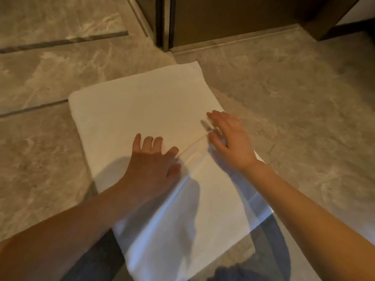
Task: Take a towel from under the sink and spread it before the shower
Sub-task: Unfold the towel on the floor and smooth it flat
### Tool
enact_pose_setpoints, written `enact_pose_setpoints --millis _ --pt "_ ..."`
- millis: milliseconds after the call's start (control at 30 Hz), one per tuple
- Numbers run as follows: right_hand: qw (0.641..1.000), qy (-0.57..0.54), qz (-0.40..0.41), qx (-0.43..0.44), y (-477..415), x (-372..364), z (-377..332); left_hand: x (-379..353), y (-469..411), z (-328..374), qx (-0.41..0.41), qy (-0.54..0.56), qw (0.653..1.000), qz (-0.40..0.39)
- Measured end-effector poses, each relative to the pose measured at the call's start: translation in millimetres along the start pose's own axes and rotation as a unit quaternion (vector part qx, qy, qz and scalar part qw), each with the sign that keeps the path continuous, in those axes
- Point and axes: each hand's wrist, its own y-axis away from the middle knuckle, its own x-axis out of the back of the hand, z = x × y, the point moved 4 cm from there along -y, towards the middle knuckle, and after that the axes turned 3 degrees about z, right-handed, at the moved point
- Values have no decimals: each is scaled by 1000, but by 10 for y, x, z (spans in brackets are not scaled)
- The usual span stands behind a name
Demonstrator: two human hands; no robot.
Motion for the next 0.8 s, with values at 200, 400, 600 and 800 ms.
enact_pose_setpoints --millis 200,400,600,800 --pt "959 63 56 -270 610 324 572 194 -955 443 -144 173 974 -17" --pt "951 99 -17 -292 671 265 643 263 -1547 905 -200 241 950 -14" --pt "935 -21 50 -351 622 290 722 107 -1706 857 -191 309 930 -59" --pt "951 -19 117 -287 779 467 468 88 -1722 884 -150 429 887 -77"
